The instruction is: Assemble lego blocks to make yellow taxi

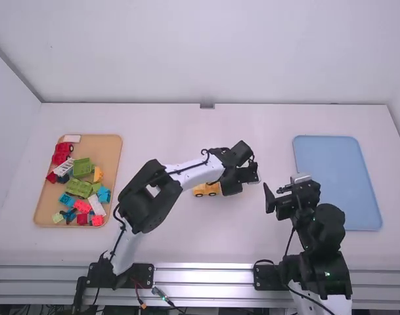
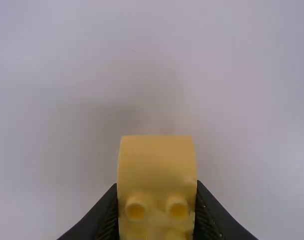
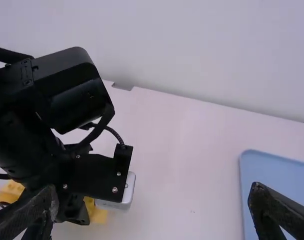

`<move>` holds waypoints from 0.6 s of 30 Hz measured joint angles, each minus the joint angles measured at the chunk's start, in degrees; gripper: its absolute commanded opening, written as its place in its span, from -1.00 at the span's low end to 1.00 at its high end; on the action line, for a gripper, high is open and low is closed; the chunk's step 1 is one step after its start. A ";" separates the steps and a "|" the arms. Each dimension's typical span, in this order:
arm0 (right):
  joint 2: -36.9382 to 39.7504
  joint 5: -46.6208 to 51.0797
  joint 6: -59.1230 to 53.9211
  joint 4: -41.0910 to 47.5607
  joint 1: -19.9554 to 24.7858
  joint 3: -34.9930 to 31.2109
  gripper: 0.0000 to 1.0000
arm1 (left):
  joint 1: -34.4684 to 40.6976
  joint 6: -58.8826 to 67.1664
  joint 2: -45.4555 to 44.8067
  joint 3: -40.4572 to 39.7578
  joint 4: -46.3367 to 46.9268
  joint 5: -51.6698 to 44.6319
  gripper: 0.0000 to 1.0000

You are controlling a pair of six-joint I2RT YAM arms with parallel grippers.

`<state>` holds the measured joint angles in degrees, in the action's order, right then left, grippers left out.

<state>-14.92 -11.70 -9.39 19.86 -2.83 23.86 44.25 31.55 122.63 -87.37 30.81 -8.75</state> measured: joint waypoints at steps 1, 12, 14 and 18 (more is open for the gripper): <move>0.00 0.00 -0.07 -0.02 -0.15 0.00 0.98 | 0.02 0.04 0.00 0.00 -0.13 0.00 -0.64; 0.00 -0.13 -1.07 -0.35 -0.81 0.00 0.98 | 0.00 2.45 0.00 1.27 -2.84 -0.13 -0.35; 0.00 -0.15 -1.16 -0.33 -0.81 0.00 0.98 | 0.00 3.61 0.00 2.08 -2.54 -0.09 -0.22; 0.00 -0.15 -1.31 -0.35 -0.81 0.00 0.98 | 0.00 4.48 0.00 2.32 -2.23 -0.07 -0.03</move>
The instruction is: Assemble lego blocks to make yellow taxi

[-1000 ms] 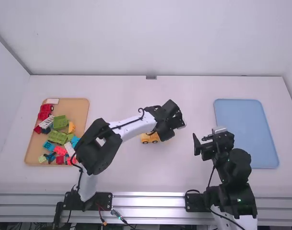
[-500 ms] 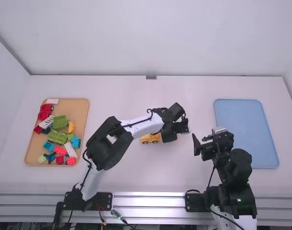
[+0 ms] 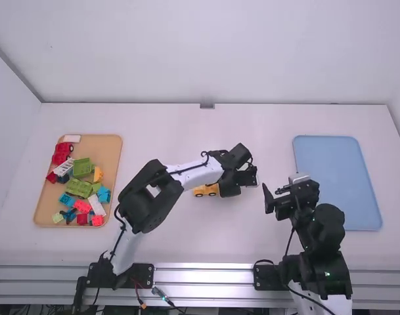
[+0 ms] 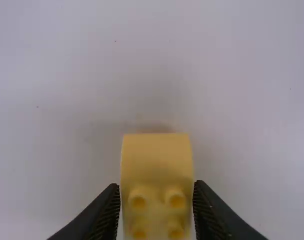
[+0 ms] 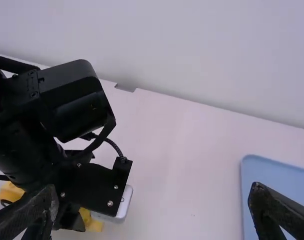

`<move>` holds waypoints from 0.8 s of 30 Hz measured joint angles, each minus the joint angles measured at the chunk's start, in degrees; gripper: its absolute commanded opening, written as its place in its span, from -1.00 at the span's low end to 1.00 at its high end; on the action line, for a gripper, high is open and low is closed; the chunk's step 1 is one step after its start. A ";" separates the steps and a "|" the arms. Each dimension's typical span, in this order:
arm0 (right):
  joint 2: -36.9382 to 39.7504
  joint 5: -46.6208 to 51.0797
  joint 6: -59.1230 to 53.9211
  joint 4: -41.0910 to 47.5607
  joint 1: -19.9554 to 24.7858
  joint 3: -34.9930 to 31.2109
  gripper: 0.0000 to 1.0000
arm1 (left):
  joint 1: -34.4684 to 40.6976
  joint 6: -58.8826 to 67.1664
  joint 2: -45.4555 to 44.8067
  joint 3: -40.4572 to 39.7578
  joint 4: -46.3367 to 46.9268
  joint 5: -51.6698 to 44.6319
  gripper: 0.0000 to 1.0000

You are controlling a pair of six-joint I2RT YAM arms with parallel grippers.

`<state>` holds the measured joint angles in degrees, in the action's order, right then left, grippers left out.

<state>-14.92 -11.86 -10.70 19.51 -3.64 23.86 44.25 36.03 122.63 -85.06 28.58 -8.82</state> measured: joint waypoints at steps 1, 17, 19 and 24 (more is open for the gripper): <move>0.00 0.00 0.11 0.00 0.00 0.00 0.98 | 0.00 0.17 0.00 0.00 -0.22 0.02 0.04; 0.00 0.00 -0.22 -0.61 0.00 0.00 0.98 | -0.37 -4.28 -0.09 -2.40 3.41 2.08 0.98; 0.00 0.00 -0.15 -2.14 0.00 -0.26 0.98 | -1.18 -4.98 -1.07 -3.54 5.11 2.82 0.98; 0.00 -0.02 -0.26 -5.22 0.00 -2.43 0.98 | -3.87 -5.01 -6.91 -3.61 8.20 3.10 0.98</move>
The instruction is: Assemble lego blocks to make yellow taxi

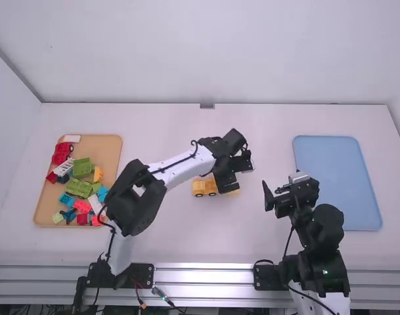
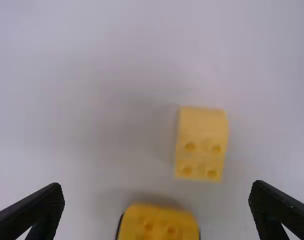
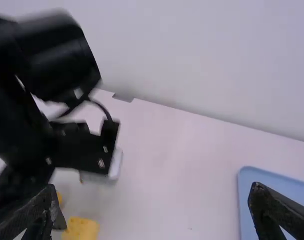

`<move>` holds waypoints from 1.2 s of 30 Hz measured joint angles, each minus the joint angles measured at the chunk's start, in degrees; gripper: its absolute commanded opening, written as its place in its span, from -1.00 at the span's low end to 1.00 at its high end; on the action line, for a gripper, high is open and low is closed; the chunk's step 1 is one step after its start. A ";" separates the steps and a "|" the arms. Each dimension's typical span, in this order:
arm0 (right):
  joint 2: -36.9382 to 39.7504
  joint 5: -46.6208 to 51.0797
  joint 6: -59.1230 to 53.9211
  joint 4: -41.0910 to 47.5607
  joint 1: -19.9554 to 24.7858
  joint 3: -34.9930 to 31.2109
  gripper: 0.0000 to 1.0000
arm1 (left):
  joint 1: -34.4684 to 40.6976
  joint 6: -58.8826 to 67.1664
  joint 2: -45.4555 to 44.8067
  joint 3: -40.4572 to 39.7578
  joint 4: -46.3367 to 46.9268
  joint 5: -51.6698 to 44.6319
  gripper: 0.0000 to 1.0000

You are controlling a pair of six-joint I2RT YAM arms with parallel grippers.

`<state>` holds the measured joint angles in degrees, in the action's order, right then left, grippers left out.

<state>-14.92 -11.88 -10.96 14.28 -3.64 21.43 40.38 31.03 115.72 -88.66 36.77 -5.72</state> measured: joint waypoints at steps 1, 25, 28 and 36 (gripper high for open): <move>-0.02 0.02 0.02 -0.46 0.00 -0.48 0.98 | -1.14 -0.02 -2.27 0.00 0.87 -0.07 0.98; -21.79 -2.97 -2.62 -22.58 0.00 -2.16 0.98 | -23.08 6.01 -11.28 1.64 -1.31 -15.52 0.98; -27.71 -10.27 -7.41 -28.37 0.00 -2.16 0.98 | -25.97 13.90 -11.28 5.49 -1.25 -25.00 0.98; -48.70 -28.61 -24.46 -33.11 0.00 -0.96 0.98 | -31.50 28.61 -11.28 16.48 -7.08 -44.35 0.98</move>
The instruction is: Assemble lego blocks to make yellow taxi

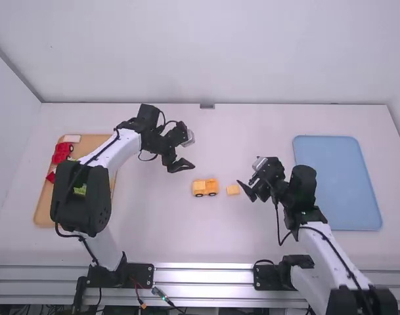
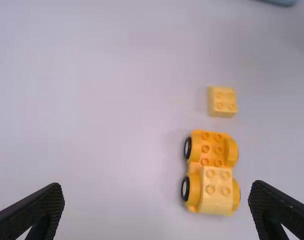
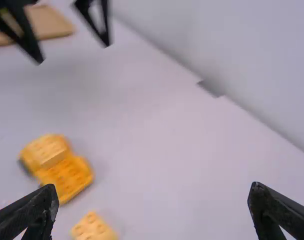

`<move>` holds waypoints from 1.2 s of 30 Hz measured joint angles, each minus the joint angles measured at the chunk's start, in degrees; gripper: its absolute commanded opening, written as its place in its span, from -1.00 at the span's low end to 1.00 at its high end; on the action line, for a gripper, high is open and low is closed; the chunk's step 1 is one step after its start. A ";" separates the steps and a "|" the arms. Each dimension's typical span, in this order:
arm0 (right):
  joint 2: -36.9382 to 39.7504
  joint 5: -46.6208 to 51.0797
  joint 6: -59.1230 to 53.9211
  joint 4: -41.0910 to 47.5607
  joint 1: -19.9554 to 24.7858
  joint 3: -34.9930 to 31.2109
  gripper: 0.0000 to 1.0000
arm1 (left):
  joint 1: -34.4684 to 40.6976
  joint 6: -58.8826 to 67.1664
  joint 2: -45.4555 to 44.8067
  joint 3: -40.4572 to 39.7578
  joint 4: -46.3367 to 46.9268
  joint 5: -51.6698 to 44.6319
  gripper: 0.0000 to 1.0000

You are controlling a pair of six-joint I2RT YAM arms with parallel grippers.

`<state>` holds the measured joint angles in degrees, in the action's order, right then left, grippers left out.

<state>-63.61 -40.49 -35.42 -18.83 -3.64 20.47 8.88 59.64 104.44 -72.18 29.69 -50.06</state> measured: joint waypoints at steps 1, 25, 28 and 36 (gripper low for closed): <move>-2.80 -2.19 -2.27 0.02 0.00 0.63 0.98 | 0.04 1.09 0.00 1.22 -1.22 -1.53 0.98; -46.93 -18.88 -51.74 26.10 0.00 23.85 0.70 | 0.44 -15.12 0.02 25.73 -46.60 -16.37 0.98; -48.68 -17.97 -51.56 24.57 0.00 23.85 0.44 | 0.44 -16.68 0.00 26.43 -46.90 -16.39 0.98; -49.90 -16.65 -50.99 22.49 0.00 23.82 0.30 | 0.44 -18.08 0.00 26.49 -46.75 -16.39 0.98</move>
<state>-113.51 -57.14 -86.41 3.66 -3.64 44.29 9.32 41.56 104.44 -45.69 -17.06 -66.46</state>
